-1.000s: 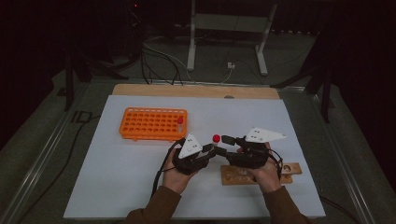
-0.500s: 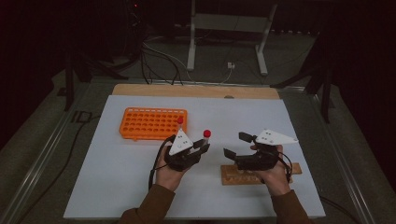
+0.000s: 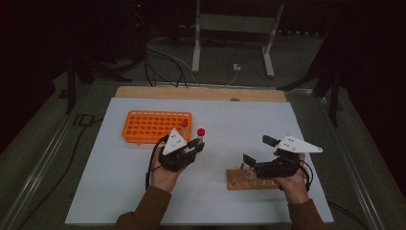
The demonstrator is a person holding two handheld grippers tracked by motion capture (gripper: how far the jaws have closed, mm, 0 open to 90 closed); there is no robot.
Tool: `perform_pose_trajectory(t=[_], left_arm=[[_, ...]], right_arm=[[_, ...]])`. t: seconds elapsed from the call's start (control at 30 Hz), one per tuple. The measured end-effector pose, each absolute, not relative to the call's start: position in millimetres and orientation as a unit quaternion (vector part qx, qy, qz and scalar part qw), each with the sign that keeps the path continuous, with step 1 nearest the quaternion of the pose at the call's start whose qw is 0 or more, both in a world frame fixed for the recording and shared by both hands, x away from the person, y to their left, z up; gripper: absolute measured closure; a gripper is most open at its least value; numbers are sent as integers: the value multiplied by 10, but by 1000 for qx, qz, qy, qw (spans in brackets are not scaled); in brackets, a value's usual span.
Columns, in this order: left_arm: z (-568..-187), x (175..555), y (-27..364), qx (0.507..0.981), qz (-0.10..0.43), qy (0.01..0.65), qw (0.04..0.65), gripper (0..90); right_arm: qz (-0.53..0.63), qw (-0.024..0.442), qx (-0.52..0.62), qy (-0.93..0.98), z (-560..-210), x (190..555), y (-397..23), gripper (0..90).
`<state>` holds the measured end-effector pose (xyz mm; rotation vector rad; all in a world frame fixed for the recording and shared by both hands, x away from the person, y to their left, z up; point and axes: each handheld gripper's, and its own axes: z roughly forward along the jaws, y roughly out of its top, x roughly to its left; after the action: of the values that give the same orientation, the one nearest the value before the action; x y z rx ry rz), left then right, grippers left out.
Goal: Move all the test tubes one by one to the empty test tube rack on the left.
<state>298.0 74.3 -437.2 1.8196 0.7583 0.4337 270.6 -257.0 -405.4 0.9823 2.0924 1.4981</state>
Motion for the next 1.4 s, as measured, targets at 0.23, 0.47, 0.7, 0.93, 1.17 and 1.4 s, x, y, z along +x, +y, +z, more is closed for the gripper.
perform_pose_trajectory(t=[0.23,0.47,0.7,0.93,1.17,1.4], left_arm=[[-4364,3038,869,754,196,331,532,751],[-4366,3117,1004,745,214,346,529,751],[-4376,3198,1111,737,229,359,524,751],[-4432,3304,1159,731,239,371,521,751],[-4496,3409,1163,727,247,384,513,751],[-4544,3507,1145,725,256,394,503,752]], right_arm=[[533,209,361,736,-4057,2679,-2698,0],[536,214,374,726,-4073,2671,-2831,0],[542,216,384,716,-4094,2662,-2913,0],[543,218,387,713,-4103,2658,-2953,0],[545,219,391,709,-4110,2652,-2989,0],[546,220,389,709,-4113,2651,-2996,0]])
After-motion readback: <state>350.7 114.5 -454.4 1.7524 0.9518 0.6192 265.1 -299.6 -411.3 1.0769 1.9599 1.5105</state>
